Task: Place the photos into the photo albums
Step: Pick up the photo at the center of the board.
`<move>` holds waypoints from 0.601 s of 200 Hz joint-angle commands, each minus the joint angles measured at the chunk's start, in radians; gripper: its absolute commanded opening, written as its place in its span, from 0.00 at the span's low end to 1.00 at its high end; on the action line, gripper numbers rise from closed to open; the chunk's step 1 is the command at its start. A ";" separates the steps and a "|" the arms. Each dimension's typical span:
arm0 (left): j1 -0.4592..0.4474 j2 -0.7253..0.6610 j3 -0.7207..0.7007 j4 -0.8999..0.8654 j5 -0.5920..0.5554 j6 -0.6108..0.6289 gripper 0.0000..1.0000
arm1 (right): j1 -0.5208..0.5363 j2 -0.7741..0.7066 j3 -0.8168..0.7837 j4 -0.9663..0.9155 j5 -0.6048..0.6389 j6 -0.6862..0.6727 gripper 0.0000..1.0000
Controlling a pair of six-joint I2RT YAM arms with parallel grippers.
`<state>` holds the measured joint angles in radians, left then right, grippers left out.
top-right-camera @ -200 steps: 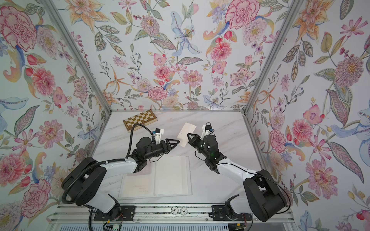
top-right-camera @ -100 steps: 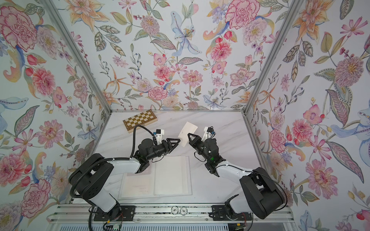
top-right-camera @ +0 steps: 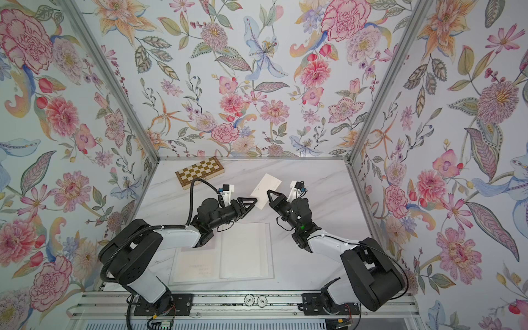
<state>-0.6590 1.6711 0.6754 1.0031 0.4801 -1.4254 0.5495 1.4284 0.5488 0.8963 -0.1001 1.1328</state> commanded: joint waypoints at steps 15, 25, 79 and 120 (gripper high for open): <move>-0.010 0.025 0.033 0.067 -0.017 -0.003 0.42 | 0.016 0.056 0.014 0.101 -0.058 0.033 0.00; -0.010 0.028 0.036 0.076 -0.017 -0.004 0.40 | 0.018 0.065 0.007 0.119 -0.059 0.043 0.00; -0.008 0.034 0.053 0.084 -0.049 0.003 0.21 | 0.034 0.099 -0.014 0.168 -0.064 0.065 0.00; -0.008 0.057 0.066 0.147 -0.082 -0.017 0.17 | 0.035 0.107 -0.041 0.203 -0.046 0.078 0.00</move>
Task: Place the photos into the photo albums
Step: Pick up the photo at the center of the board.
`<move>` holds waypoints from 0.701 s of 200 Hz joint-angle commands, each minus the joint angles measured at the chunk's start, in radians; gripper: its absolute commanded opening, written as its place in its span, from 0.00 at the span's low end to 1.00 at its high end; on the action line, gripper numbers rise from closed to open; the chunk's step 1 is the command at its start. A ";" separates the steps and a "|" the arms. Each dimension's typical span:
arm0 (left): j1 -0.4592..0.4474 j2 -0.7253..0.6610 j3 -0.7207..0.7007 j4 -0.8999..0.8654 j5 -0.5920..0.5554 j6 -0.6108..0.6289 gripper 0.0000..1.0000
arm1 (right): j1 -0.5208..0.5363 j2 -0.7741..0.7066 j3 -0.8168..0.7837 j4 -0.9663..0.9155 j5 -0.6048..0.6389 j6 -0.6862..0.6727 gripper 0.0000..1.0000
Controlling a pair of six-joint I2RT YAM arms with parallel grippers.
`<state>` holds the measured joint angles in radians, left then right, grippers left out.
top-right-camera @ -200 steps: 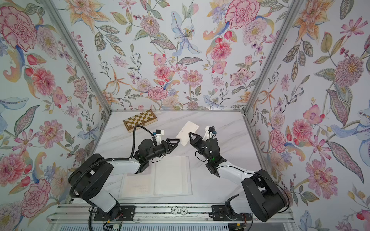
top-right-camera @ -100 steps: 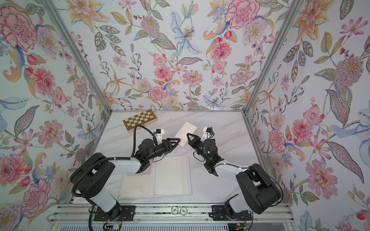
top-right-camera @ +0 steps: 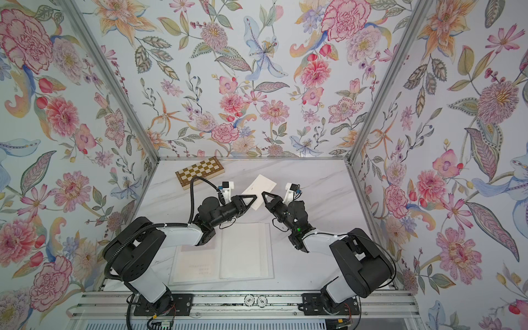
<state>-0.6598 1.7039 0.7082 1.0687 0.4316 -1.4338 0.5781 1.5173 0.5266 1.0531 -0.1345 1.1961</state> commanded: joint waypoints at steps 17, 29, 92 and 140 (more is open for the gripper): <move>-0.007 0.029 0.042 0.093 -0.038 -0.013 0.11 | 0.007 0.017 -0.027 0.050 -0.003 0.017 0.00; -0.007 0.025 0.045 0.086 -0.037 -0.011 0.05 | 0.006 0.014 -0.033 0.051 0.002 0.016 0.00; 0.031 -0.054 0.033 -0.045 0.050 0.052 0.00 | -0.081 -0.060 -0.070 -0.016 -0.070 -0.035 0.47; 0.120 -0.182 0.125 -0.596 0.301 0.379 0.00 | -0.344 -0.319 -0.050 -0.469 -0.256 -0.265 0.61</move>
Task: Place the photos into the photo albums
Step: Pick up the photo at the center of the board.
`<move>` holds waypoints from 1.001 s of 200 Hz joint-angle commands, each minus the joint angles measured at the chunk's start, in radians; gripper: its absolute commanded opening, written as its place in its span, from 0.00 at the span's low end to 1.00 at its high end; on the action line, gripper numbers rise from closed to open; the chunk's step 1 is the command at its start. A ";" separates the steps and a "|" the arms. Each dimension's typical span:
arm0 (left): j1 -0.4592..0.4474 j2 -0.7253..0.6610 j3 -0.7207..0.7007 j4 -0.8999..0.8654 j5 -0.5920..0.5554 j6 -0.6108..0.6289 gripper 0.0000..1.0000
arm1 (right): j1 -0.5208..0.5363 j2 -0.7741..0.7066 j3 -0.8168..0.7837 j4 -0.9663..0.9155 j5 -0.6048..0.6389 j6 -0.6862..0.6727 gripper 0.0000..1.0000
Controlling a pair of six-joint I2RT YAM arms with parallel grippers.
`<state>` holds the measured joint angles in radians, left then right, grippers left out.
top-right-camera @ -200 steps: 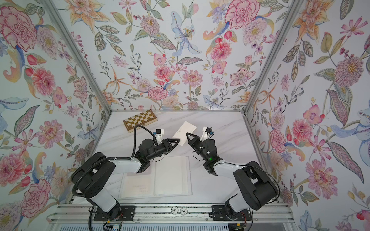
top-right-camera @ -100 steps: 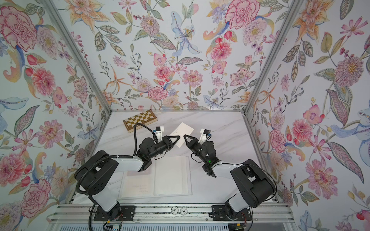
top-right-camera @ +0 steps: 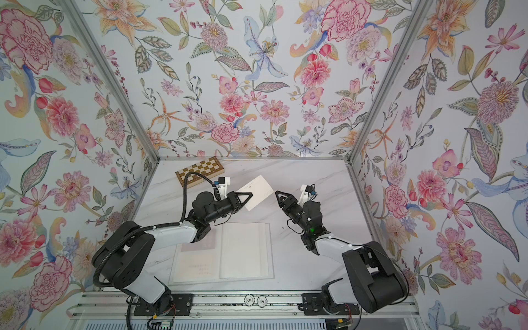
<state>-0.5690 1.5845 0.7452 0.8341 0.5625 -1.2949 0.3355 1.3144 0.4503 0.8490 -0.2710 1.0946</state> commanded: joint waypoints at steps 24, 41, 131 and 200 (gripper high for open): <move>0.034 -0.096 0.138 -0.602 0.217 0.417 0.00 | -0.213 -0.171 0.041 -0.343 -0.242 -0.216 0.62; 0.040 -0.106 0.152 -0.684 0.273 0.489 0.00 | -0.225 -0.156 0.044 -0.361 -0.279 -0.219 0.62; 0.047 -0.159 0.077 -0.742 0.411 0.561 0.00 | -0.028 0.116 0.054 -0.085 -0.489 -0.185 0.63; 0.082 -0.144 0.054 -0.662 0.437 0.505 0.00 | 0.070 0.174 0.006 0.001 -0.504 -0.162 0.59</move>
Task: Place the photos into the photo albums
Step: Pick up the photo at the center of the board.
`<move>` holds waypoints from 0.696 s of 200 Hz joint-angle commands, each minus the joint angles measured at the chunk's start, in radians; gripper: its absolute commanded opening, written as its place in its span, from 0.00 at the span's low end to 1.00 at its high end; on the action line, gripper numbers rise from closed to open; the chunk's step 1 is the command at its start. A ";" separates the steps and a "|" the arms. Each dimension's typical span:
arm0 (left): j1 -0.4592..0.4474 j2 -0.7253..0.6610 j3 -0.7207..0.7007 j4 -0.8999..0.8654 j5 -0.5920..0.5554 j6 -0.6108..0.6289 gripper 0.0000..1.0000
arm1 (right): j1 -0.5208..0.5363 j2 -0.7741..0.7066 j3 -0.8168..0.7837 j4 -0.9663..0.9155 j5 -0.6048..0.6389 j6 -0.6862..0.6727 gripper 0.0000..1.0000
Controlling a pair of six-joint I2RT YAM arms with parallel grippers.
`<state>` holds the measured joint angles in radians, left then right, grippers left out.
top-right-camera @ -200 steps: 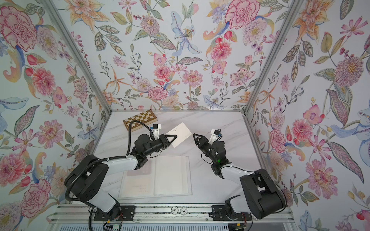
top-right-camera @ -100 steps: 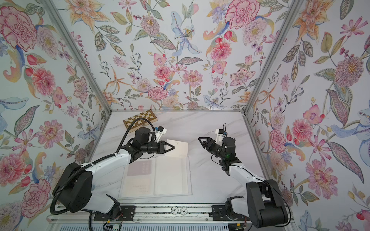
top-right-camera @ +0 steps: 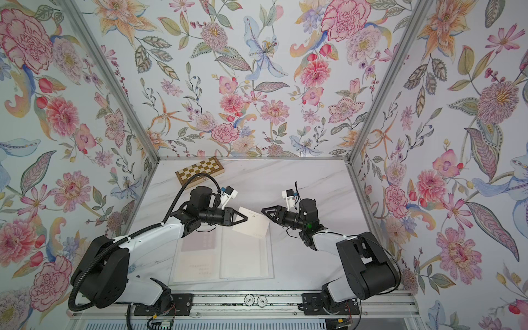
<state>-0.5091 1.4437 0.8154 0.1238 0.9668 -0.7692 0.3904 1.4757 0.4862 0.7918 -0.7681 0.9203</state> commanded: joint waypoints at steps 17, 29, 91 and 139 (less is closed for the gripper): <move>0.032 0.001 -0.019 0.063 0.034 -0.032 0.00 | 0.030 0.024 -0.051 0.117 -0.012 0.042 0.58; 0.037 0.005 -0.021 0.070 0.032 -0.037 0.00 | 0.049 0.032 -0.060 0.160 -0.018 0.065 0.58; 0.061 0.017 -0.027 0.099 0.032 -0.057 0.00 | 0.115 0.031 -0.070 0.205 0.000 0.100 0.48; 0.087 0.006 -0.018 -0.006 -0.018 0.003 0.00 | 0.123 0.047 -0.067 0.254 0.023 0.149 0.24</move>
<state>-0.4423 1.4494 0.7979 0.1646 0.9642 -0.7998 0.5037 1.5024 0.4263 0.9642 -0.7506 1.0332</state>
